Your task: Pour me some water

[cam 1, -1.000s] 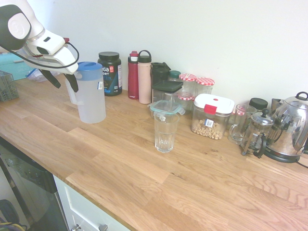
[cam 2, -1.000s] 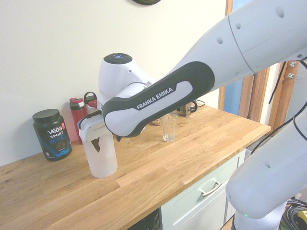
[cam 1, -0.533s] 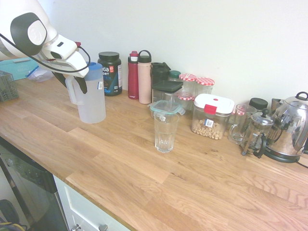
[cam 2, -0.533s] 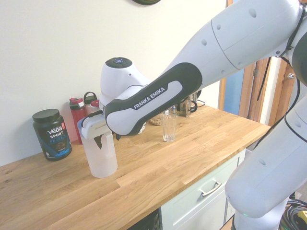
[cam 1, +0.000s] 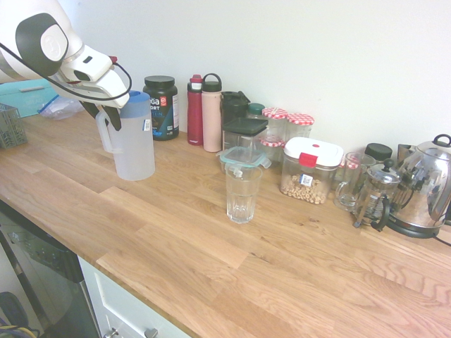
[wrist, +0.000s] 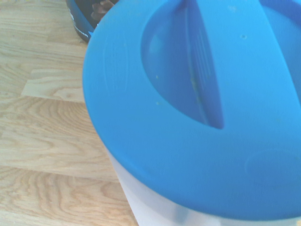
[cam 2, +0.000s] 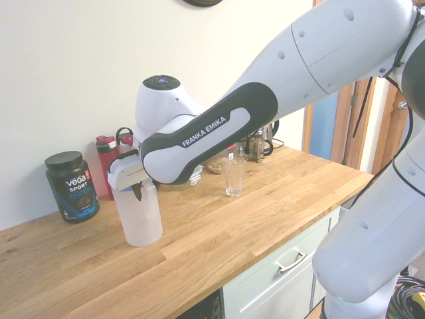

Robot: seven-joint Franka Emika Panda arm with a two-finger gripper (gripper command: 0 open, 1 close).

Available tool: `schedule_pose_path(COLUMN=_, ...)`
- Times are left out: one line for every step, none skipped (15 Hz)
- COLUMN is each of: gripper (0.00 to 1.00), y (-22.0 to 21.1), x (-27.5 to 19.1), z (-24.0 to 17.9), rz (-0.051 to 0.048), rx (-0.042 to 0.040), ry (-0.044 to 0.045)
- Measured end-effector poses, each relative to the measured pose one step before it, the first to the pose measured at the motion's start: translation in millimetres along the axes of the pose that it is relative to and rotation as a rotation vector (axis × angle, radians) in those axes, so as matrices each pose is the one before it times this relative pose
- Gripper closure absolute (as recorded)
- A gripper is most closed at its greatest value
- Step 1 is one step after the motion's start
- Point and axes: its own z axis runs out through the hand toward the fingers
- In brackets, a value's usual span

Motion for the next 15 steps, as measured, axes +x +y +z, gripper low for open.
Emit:
schedule_pose_path(gripper=1.0, y=0.15, x=-0.23, z=1.04, rz=-0.00026, rx=-0.00184, ry=-0.00188)
schedule_pose_path(gripper=1.0, y=0.06, x=-0.28, z=0.9, rz=-0.00036, rx=-0.00139, ry=-0.00181)
schedule_pose_path(gripper=1.0, y=0.08, x=-0.11, z=0.51, rz=-0.00024, rx=-0.00104, ry=-0.00087)
schedule_pose_path(gripper=1.0, y=0.0, x=-0.22, z=0.05, rz=-0.00055, rx=-0.00073, ry=-0.00052)
schedule_pose_path(gripper=1.0, y=-0.13, x=-0.49, z=0.03, rz=-0.00141, rx=-0.00065, ry=-0.00052)
schedule_pose_path(gripper=1.0, y=-0.05, x=-0.3, z=0.05, rz=-0.00203, rx=-0.00095, ry=0.00034)
schedule_pose_path(gripper=1.0, y=0.01, x=-0.02, z=0.03, rz=-0.00196, rx=-0.00066, ry=0.0011)
schedule_pose_path(gripper=1.0, y=0.02, x=0.0, z=0.02, rz=-0.00014, rx=-0.00037, ry=-0.00004)
schedule_pose_path(gripper=1.0, y=0.21, x=0.51, z=-0.08, rz=0.0012, rx=-0.00067, ry=-0.00035)
schedule_pose_path(gripper=1.0, y=0.44, x=1.54, z=-0.55, rz=0.00408, rx=-0.00191, ry=-0.00222)
schedule_pose_path(gripper=1.0, y=0.49, x=2.21, z=-1.49, rz=0.00377, rx=-0.00292, ry=-0.00989)
schedule_pose_path(gripper=1.0, y=0.29, x=2.87, z=-3.64, rz=-0.00288, rx=0.00264, ry=-0.01972)
schedule_pose_path(gripper=1.0, y=-0.12, x=5.19, z=-7.95, rz=-0.0066, rx=0.00912, ry=-0.02228)
schedule_pose_path(gripper=1.0, y=0.69, x=8.48, z=-13.43, rz=-0.00782, rx=0.01242, ry=-0.01543)
schedule_pose_path(gripper=1.0, y=2.17, x=10.95, z=-16.52, rz=-0.00571, rx=0.01164, ry=-0.00821)
